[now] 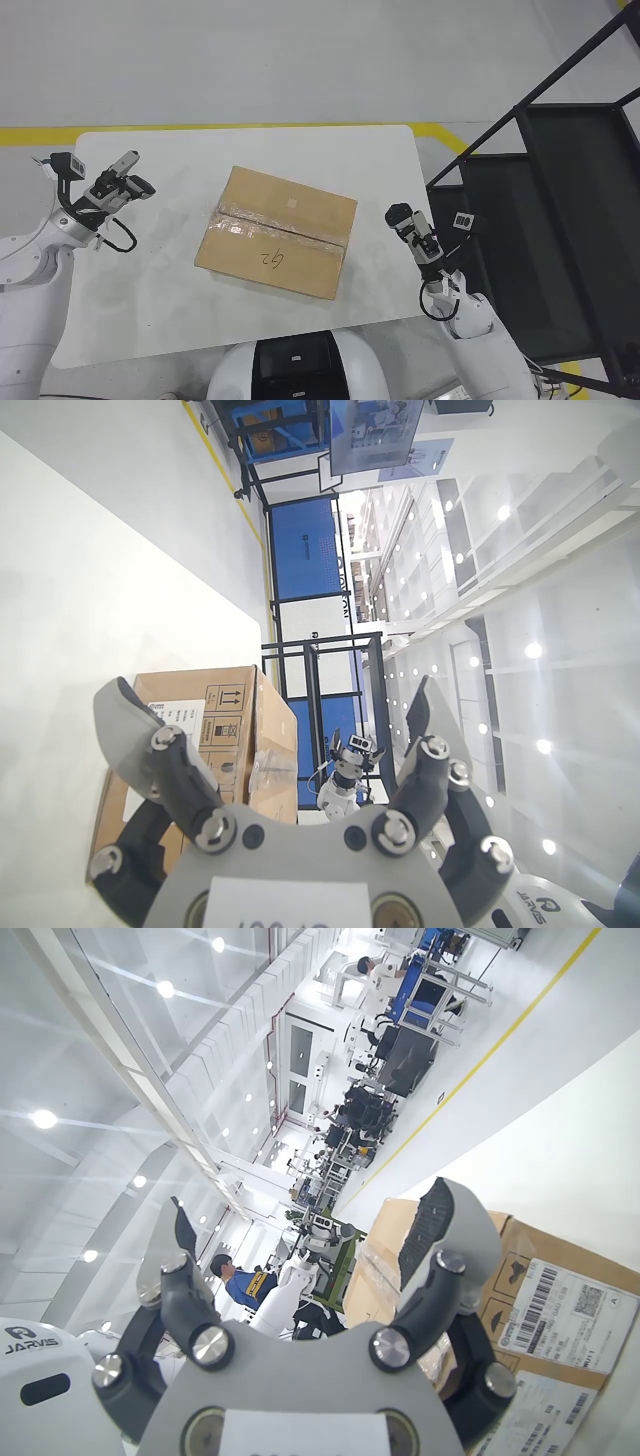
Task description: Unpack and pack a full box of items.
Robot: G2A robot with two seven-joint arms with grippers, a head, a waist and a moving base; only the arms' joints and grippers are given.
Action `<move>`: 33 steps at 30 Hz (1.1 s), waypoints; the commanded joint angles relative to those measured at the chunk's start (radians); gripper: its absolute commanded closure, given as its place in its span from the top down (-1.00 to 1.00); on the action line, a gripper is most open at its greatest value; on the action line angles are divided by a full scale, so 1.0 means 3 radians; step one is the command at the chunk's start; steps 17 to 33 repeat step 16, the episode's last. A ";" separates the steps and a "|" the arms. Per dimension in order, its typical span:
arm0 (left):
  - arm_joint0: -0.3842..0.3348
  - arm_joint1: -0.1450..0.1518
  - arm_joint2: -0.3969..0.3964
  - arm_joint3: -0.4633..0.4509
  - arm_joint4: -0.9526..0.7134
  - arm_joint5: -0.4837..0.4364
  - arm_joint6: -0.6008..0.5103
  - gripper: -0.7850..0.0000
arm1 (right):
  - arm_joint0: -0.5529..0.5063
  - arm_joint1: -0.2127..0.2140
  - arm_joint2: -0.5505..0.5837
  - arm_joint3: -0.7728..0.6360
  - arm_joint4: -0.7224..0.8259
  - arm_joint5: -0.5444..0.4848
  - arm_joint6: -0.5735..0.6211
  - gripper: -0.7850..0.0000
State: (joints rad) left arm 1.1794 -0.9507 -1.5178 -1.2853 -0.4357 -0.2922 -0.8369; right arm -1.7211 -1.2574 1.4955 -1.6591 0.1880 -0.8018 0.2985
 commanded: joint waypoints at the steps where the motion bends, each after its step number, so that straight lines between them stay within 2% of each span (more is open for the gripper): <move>1: 0.0000 0.0000 0.0000 0.0000 0.0000 0.0000 0.0000 1.00 | 0.0000 0.0000 0.0000 0.0000 0.0000 0.0000 0.0000 1.00; 33: 0.0000 0.0000 0.0000 0.0000 0.0000 0.0000 0.0000 1.00 | 0.0000 0.0000 0.0000 0.0000 0.0000 0.0000 0.0000 1.00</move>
